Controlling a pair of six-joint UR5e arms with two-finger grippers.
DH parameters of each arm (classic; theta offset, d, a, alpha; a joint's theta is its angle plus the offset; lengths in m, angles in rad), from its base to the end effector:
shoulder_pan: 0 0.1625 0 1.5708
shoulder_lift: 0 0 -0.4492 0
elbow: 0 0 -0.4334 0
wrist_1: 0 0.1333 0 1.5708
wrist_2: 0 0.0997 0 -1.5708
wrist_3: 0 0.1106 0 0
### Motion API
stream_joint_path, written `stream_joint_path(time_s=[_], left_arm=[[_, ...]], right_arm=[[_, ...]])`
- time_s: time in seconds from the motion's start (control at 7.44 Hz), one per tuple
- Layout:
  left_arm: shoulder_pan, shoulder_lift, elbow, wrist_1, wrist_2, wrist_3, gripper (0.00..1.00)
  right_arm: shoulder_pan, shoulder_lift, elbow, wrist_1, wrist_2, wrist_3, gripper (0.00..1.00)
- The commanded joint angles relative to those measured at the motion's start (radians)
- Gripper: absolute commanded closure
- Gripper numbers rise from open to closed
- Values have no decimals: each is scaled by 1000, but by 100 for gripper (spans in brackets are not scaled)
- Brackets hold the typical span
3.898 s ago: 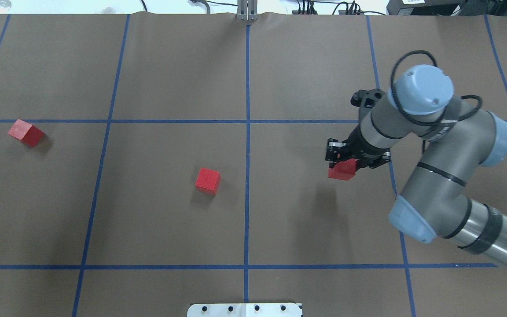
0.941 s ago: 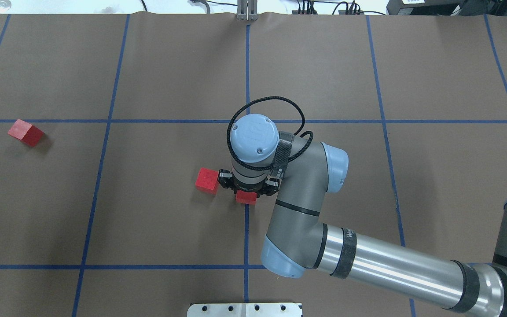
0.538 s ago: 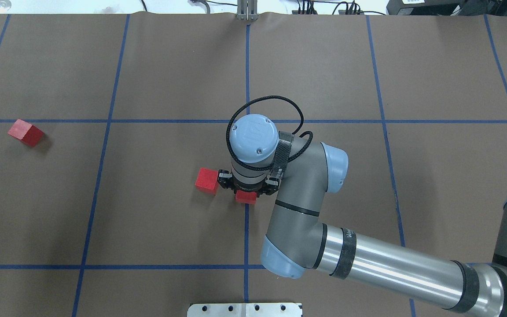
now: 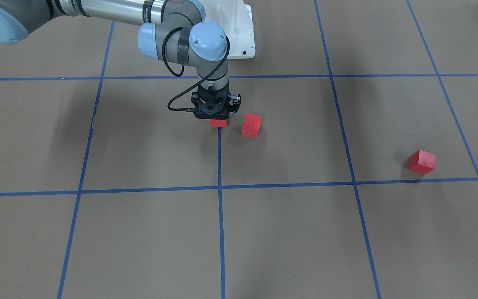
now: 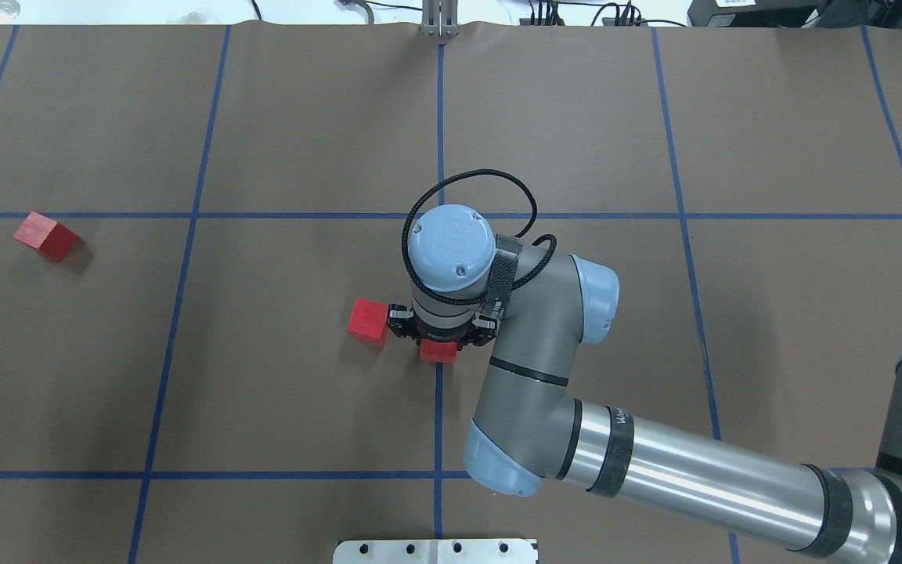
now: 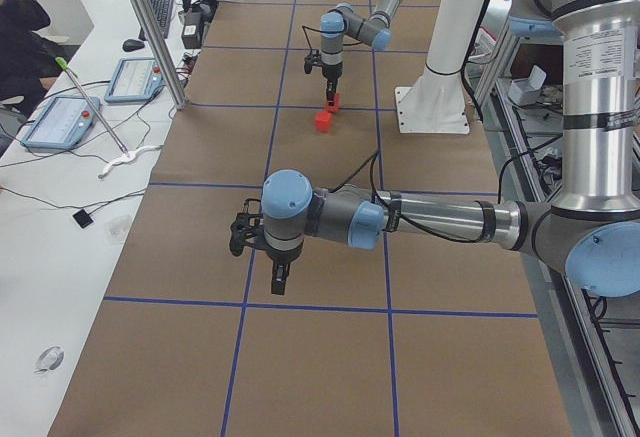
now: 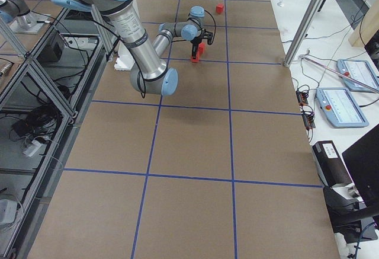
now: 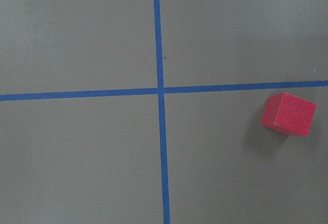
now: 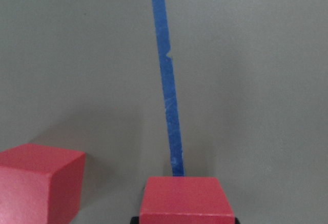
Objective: Form red blocks into L shape at center
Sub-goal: 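Lower the red cube beside the center cube and open the right gripper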
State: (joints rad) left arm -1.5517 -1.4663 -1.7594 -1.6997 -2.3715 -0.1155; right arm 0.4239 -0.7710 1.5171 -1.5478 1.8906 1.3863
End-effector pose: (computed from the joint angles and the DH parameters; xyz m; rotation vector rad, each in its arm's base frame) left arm -0.0444 -0.4997 0.6270 0.1473 0.8091 -0.0056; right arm -0.6751 -0.4127 0.1874 -0.0615 -0.8182 0.1029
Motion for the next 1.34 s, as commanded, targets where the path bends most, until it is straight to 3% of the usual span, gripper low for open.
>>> stream_joint_path(time_s=[0.0, 0.4, 0.54, 0.67, 0.81, 1.08, 1.21], left_arm=[[-1, 0, 0, 0, 0, 0, 0], [-1, 1, 0, 0, 0, 0, 0], [1, 1, 0, 0, 0, 0, 0], [1, 0, 0, -2, 0, 0, 0], [1, 1, -2, 0, 0, 0, 0], [1, 0, -5, -2, 0, 0, 0], [1, 0, -5, -2, 0, 0, 0]], right_arm=[[-2, 1, 0, 0, -1, 0, 100], [-4, -1, 0, 0, -1, 2, 100], [-4, -1, 0, 0, -1, 2, 93], [-4, 1, 0, 0, -1, 5, 70], [-4, -1, -3, 0, -1, 3, 55], [-11, -2, 0, 0, -4, 3, 0], [-11, -1, 0, 0, -4, 8, 0]])
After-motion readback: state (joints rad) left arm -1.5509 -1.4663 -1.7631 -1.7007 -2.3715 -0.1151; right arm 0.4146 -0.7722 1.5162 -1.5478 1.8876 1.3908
